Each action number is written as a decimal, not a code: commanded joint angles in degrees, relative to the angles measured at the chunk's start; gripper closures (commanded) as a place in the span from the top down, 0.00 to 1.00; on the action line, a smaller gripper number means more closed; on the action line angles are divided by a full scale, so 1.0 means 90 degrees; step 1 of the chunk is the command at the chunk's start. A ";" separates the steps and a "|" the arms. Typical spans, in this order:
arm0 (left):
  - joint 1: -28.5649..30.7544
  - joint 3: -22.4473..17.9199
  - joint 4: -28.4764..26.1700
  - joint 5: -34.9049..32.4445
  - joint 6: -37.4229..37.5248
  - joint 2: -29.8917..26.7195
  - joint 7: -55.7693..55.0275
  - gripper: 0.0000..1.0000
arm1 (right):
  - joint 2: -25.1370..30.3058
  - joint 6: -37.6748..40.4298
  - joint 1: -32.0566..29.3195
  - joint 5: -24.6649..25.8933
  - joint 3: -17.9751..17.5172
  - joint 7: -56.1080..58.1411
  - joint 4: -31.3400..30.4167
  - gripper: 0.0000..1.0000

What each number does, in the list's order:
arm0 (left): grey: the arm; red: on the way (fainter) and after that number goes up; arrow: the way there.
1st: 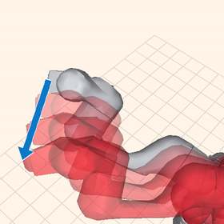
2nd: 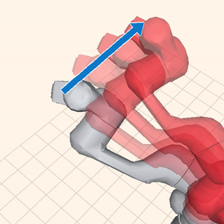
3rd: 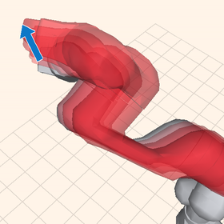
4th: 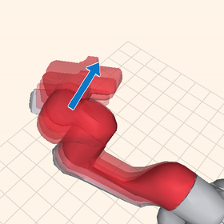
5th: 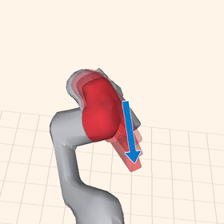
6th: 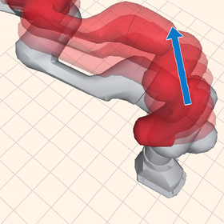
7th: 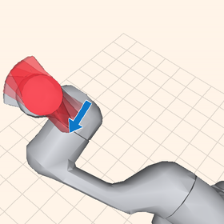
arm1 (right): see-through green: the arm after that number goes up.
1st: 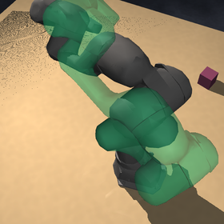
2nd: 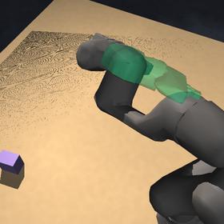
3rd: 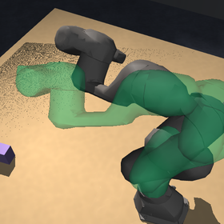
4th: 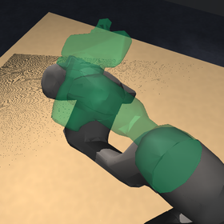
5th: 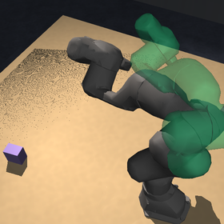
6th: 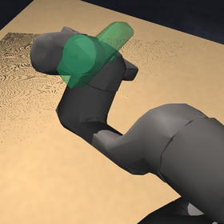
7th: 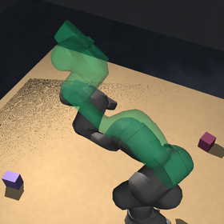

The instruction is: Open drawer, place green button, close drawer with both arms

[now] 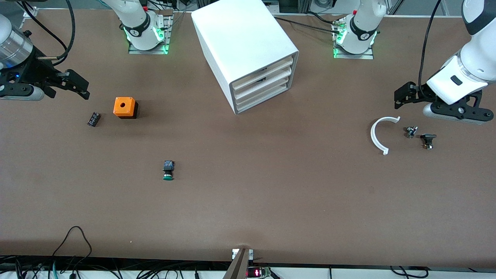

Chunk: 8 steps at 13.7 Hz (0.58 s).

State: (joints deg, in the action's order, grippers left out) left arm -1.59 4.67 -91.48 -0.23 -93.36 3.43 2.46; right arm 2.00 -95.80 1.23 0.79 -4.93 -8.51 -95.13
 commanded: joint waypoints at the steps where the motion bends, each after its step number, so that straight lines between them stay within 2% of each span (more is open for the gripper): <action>1: 0.0050 0.0067 0.0204 -0.0082 0.0168 0.0078 0.0118 1.00 | 0.0012 0.0224 0.0039 -0.0078 -0.0009 -0.0109 0.0082 1.00; 5: 0.0050 0.0068 0.0204 -0.0082 0.0178 0.0078 0.0118 1.00 | -0.0133 0.0429 0.0029 -0.0137 0.0001 -0.0070 0.0276 1.00; 8: 0.0040 0.0068 0.0214 -0.0082 0.0207 0.0078 0.0098 1.00 | -0.0192 0.0907 0.0069 -0.0156 -0.0116 -0.0168 0.0248 1.00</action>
State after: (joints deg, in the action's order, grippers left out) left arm -1.61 4.71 -91.48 -0.23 -93.14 3.43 2.46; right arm 1.70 -90.87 1.41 0.24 -5.31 -8.60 -94.46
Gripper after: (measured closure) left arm 0.000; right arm 0.000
